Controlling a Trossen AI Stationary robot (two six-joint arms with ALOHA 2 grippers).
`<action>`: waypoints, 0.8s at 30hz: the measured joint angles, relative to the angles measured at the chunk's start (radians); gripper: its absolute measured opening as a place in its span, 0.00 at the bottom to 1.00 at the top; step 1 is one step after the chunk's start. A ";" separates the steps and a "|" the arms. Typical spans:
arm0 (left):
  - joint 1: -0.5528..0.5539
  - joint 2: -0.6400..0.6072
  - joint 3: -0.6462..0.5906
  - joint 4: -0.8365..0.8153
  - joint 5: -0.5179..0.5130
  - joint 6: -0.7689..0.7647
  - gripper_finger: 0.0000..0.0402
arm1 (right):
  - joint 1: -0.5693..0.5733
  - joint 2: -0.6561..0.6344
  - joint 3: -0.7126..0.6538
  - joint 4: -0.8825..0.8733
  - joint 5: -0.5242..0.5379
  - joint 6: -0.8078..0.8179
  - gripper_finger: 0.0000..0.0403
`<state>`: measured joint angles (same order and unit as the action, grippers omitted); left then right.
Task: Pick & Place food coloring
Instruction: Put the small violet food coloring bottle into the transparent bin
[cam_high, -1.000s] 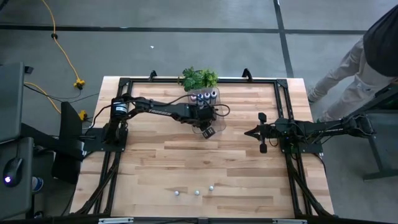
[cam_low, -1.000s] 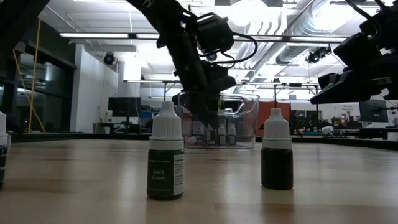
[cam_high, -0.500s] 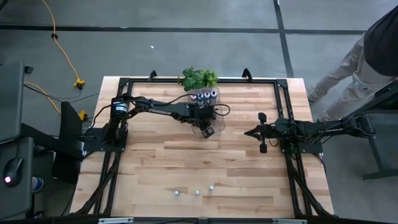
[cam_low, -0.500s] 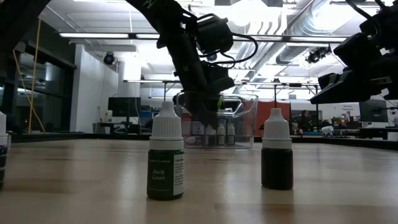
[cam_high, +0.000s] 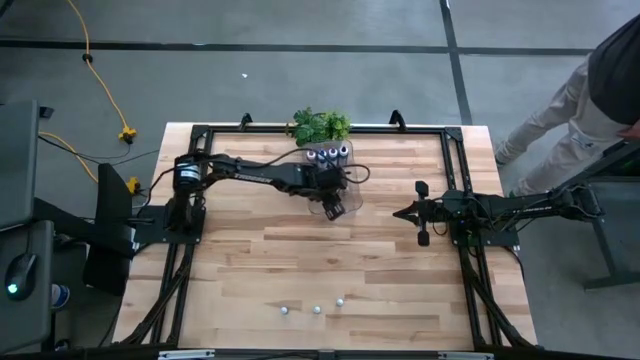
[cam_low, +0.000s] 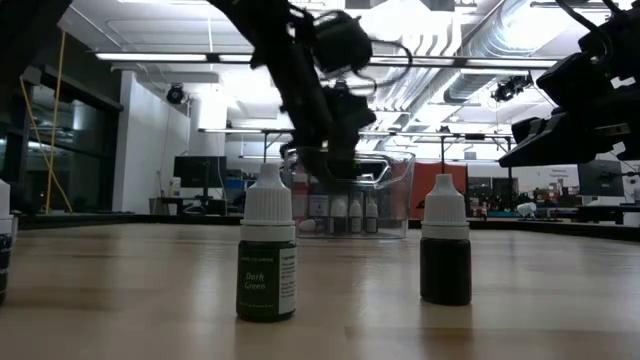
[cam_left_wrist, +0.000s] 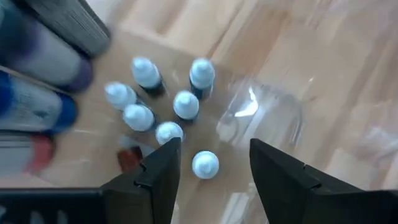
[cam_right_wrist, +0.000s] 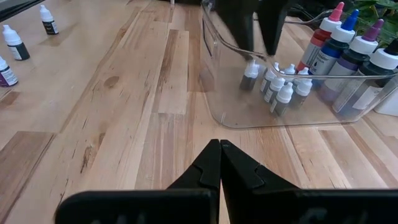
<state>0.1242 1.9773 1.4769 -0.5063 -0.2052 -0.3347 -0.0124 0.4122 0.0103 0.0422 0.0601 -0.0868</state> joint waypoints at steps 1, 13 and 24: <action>0.000 -0.014 0.000 -0.002 -0.007 0.007 0.46 | 0.000 0.000 0.000 0.000 0.000 0.000 0.00; -0.028 -0.228 0.001 0.003 0.018 0.122 0.46 | 0.000 0.000 0.000 0.000 0.000 0.000 0.00; -0.139 -0.366 0.002 -0.218 0.095 0.199 0.46 | 0.000 0.000 0.000 0.001 0.000 0.000 0.00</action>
<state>-0.0149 1.6113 1.4787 -0.7242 -0.1099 -0.1360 -0.0125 0.4118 0.0105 0.0429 0.0605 -0.0868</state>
